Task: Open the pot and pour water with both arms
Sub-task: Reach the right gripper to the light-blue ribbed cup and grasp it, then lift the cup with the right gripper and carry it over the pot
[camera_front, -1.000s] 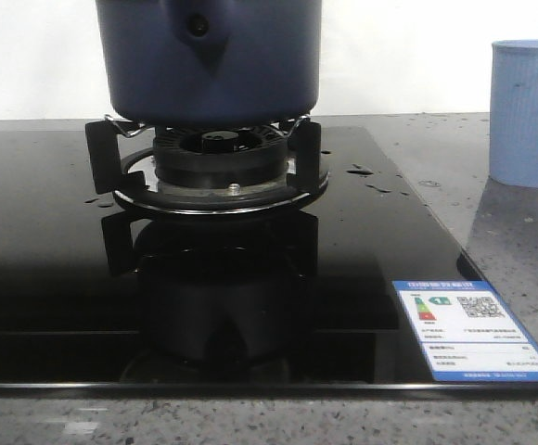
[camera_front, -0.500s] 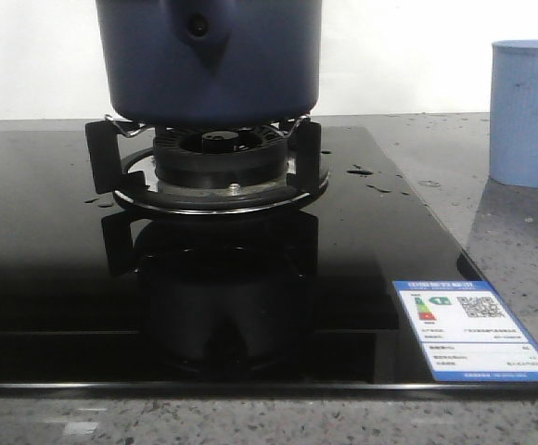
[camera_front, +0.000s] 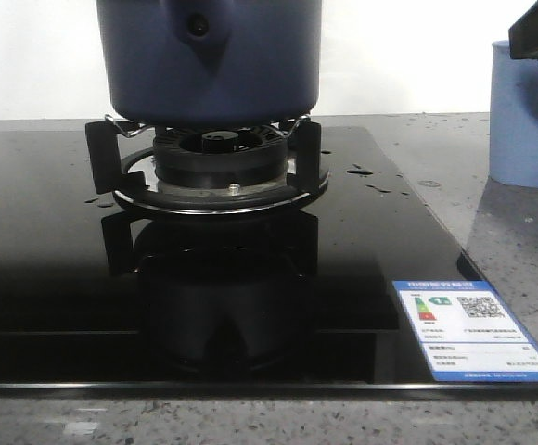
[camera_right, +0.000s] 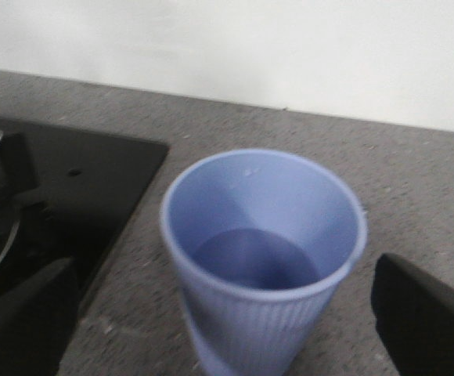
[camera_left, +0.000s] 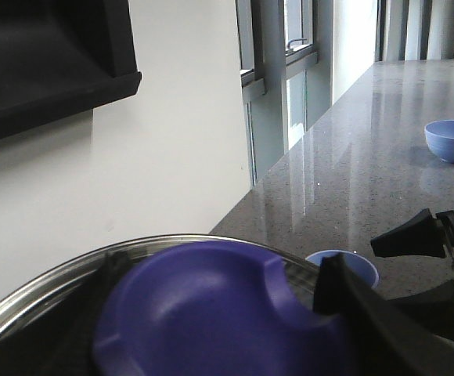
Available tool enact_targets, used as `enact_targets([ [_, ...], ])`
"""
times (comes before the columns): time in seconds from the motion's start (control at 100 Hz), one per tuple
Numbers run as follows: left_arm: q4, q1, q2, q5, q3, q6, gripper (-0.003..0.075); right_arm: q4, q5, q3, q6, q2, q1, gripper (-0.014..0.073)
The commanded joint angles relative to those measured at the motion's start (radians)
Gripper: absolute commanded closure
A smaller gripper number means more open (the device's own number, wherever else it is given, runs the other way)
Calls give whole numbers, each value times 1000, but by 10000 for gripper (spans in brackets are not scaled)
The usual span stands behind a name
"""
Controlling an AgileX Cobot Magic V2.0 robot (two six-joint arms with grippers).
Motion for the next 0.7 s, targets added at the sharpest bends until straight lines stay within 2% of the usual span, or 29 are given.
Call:
enact_targets([
  [0.0, -101, 1, -44, 13, -41, -9, 446, 0, -150, -27, 23, 30, 4, -71],
  [0.29, -101, 1, -44, 14, -41, -9, 446, -11, -218, -27, 104, 138, 6, -71],
  [0.51, -101, 1, -44, 14, -41, -9, 446, -156, -302, -29, 270, 204, 6, -71],
  [0.69, -101, 1, -44, 17, -41, -9, 446, -162, -390, -29, 333, 264, 6, -71],
])
